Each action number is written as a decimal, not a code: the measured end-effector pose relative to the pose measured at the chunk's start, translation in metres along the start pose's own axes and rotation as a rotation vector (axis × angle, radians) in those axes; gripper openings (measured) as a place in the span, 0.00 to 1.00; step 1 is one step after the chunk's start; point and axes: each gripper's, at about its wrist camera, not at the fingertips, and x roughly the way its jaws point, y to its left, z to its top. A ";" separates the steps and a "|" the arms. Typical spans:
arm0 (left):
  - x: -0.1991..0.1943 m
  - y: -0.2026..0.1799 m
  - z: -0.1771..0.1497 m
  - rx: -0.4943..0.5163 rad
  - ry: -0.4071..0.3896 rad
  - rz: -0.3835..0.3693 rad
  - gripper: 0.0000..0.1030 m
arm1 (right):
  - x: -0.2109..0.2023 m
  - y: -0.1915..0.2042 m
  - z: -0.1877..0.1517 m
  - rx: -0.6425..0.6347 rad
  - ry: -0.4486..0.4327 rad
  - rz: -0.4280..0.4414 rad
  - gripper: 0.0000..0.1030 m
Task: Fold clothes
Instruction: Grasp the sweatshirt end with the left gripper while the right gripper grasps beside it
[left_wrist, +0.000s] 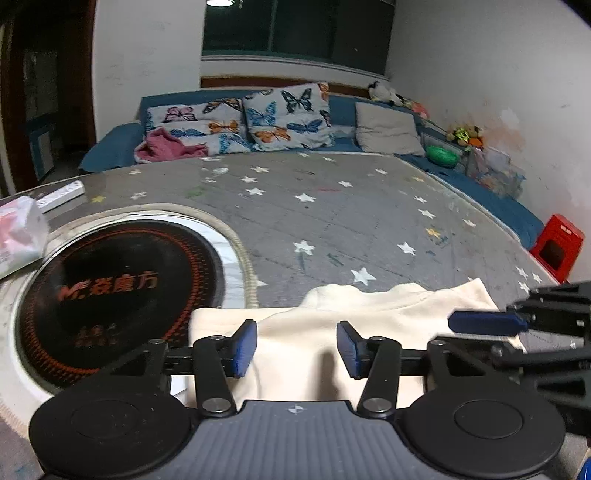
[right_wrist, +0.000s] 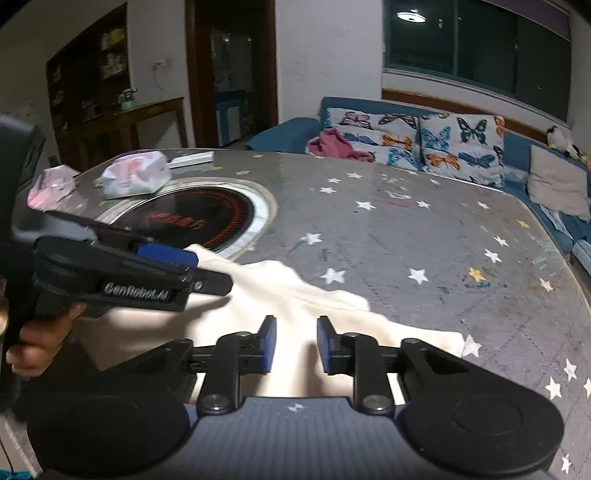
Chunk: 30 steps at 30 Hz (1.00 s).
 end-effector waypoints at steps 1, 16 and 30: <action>-0.004 0.002 -0.001 -0.006 -0.005 0.005 0.54 | -0.002 0.004 -0.001 -0.010 0.000 0.006 0.26; -0.068 0.050 -0.032 -0.103 -0.107 0.143 1.00 | -0.017 0.070 -0.011 -0.180 0.011 0.106 0.48; -0.090 0.081 -0.041 -0.201 -0.122 0.164 1.00 | -0.006 0.136 -0.014 -0.433 0.004 0.183 0.45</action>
